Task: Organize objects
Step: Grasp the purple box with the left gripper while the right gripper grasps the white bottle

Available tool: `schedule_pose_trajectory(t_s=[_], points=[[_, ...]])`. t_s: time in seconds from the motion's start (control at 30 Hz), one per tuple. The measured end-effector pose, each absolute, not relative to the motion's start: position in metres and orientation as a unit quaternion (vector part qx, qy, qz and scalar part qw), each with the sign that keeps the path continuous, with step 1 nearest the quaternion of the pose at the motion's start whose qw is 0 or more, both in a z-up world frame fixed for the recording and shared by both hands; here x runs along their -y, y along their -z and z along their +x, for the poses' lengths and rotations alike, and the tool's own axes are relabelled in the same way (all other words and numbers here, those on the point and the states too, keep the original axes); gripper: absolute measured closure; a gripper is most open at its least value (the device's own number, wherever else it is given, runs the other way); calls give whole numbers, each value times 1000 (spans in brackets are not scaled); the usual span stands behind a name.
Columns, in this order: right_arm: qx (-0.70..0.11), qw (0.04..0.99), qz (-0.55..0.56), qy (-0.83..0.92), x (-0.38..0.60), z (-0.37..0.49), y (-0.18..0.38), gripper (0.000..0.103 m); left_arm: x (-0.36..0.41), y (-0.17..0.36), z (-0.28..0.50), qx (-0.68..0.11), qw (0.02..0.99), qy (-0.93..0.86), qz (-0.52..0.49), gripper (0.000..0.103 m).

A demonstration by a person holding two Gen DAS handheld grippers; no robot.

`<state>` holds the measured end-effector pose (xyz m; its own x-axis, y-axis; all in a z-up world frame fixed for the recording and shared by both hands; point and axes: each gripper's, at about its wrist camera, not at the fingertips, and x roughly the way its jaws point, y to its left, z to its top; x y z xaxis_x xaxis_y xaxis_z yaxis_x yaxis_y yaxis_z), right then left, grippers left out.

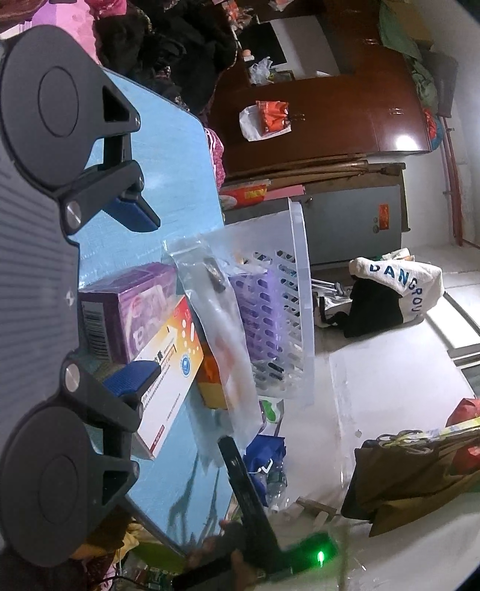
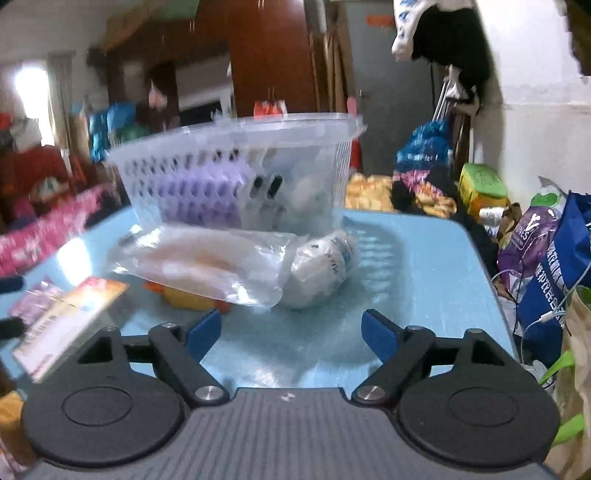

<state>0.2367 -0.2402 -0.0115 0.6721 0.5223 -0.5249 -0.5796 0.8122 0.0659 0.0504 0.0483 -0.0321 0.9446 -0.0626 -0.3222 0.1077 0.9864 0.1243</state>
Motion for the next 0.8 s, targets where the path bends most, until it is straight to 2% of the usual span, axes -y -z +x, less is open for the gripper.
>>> schedule_pose_trajectory(t_s=[0.17,0.27,0.4,0.47,0.5,0.6,0.8], points=[[-300,905,-56,-295,223,262,13,20,-50,32,47,-164,982,45,76,21],[-279,918,-50,-277,222,269,10,21,-49,32,46,-165,982,46,78,20],[-291,919,-23,-265,224,281,11,21,-47,32,45,-165,982,45,80,20],[-297,918,-11,-263,225,285,12,26,-45,32,46,-164,982,45,82,20],[-300,916,-11,-265,225,285,13,33,-44,32,47,-162,982,43,84,20],[-300,914,-8,-272,228,283,12,39,-43,32,46,-162,982,40,89,20],[-302,913,0,-275,233,278,11,42,-52,30,50,-177,982,39,52,20]])
